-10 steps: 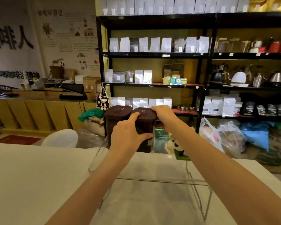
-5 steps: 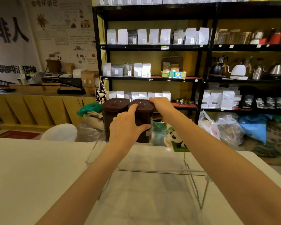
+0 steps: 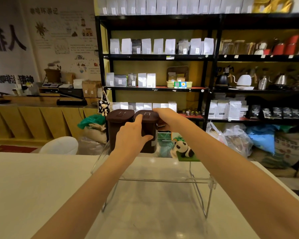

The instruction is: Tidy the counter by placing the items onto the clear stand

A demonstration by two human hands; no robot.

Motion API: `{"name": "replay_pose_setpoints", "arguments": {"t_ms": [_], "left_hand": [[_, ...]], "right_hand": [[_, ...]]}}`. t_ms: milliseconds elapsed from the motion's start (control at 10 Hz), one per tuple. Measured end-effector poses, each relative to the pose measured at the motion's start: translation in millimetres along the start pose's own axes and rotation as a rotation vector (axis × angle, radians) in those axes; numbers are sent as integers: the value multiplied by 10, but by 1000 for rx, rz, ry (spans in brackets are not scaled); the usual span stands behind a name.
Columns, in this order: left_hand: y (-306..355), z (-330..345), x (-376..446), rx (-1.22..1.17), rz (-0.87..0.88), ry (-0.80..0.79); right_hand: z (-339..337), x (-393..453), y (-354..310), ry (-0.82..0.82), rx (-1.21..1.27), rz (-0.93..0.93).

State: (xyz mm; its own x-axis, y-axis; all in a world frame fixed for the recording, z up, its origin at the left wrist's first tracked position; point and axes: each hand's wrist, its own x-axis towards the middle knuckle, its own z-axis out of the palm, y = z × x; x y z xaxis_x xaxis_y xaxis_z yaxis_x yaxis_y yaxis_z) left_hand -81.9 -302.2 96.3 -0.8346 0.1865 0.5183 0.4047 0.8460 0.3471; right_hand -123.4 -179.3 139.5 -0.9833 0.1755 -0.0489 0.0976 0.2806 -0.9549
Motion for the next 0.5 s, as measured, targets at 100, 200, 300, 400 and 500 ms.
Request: {"name": "replay_pose_setpoints", "arguments": {"t_ms": [100, 200, 300, 400, 500], "left_hand": [[4, -38, 7, 33, -12, -62], [22, -147, 41, 65, -29, -194], [62, -392, 96, 158, 27, -294], [196, -672, 157, 278, 114, -303], [345, -942, 191, 292, 167, -244]], "right_hand": [[-52, -125, -28, -44, -27, 2], [-159, -263, -62, -75, 33, 40], [-334, -445, -132, -67, -68, 1], [-533, -741, -236, -54, -170, -136], [-788, -1190, -262, 40, -327, -389]]}}
